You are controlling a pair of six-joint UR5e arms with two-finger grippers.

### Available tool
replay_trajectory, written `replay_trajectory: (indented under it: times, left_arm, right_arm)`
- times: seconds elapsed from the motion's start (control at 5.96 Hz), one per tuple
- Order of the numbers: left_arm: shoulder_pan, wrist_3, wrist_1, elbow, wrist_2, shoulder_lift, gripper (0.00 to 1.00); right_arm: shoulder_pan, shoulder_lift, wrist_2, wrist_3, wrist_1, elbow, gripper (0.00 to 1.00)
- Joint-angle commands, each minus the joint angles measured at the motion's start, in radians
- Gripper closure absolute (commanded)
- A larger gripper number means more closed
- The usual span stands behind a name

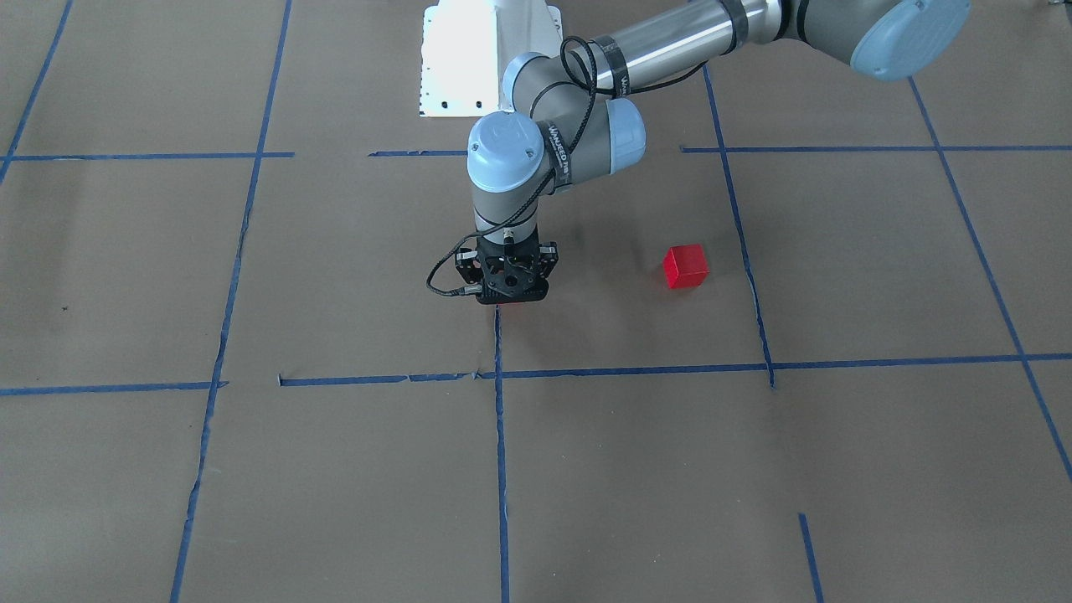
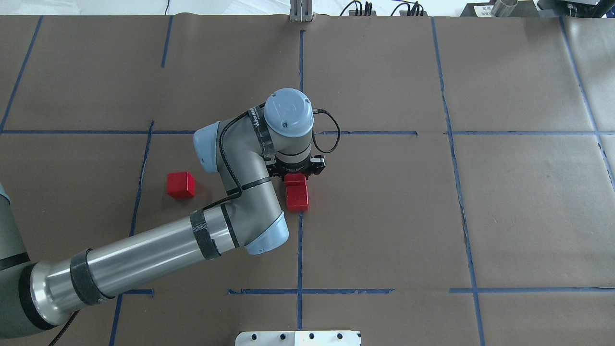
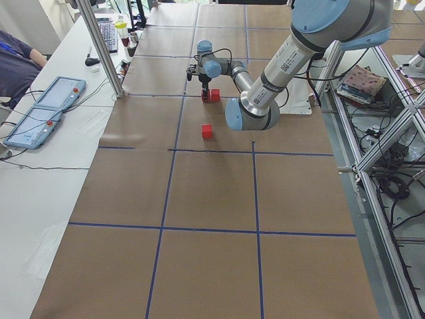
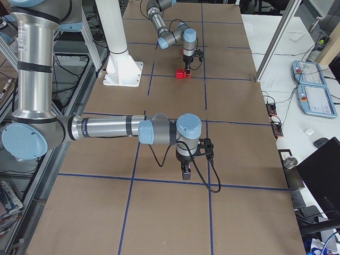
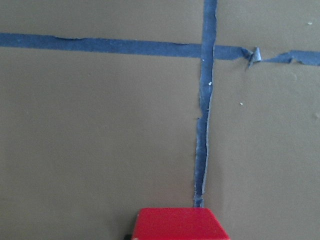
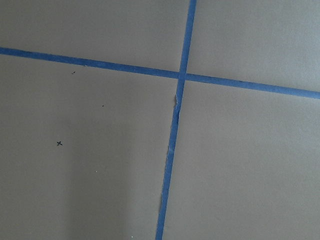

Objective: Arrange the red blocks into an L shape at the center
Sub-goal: 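Set the cube down farther from the robot than the center cube, release, then move the left gripper back over the remaining red cube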

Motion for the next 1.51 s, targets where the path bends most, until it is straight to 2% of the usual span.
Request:
replay_trajectory:
  times: [0.0, 0.17, 0.34, 0.5, 0.67, 0.84, 1.01, 1.17, 1.34]
  left_arm:
    - [0.000, 0.002, -0.002, -0.006, 0.002, 0.002, 0.21]
    - [0.000, 0.002, -0.002, -0.010, 0.002, 0.002, 0.09]
    - [-0.002, 0.044, 0.011, -0.054, -0.001, 0.004, 0.01]
    - [-0.011, 0.090, 0.059, -0.143, -0.011, 0.049, 0.00]
    - [-0.075, 0.217, 0.152, -0.265, -0.038, 0.125, 0.00]
    - [-0.154, 0.270, 0.242, -0.408, -0.114, 0.226, 0.00]
    - [-0.187, 0.269, 0.242, -0.521, -0.126, 0.338, 0.01]
    - [-0.201, 0.254, 0.229, -0.577, -0.127, 0.421, 0.01]
    - [-0.193, 0.168, 0.210, -0.573, -0.124, 0.451, 0.00]
  right_arm:
    - [0.000, 0.002, 0.000, -0.002, 0.000, -0.002, 0.00]
    - [0.000, 0.003, 0.000, -0.002, 0.000, -0.002, 0.00]
    - [0.000, 0.003, 0.000, -0.002, 0.000, -0.002, 0.00]
    - [0.000, 0.003, 0.000, 0.000, 0.000, -0.002, 0.00]
    - [0.000, 0.003, 0.000, 0.000, 0.000, -0.003, 0.00]
    - [0.000, 0.004, 0.000, 0.000, 0.000, -0.003, 0.00]
    - [0.000, 0.004, 0.000, 0.000, 0.000, -0.002, 0.00]
    - [-0.002, 0.004, 0.000, 0.000, 0.000, -0.003, 0.00]
    - [-0.002, 0.004, 0.002, 0.000, 0.000, -0.003, 0.00]
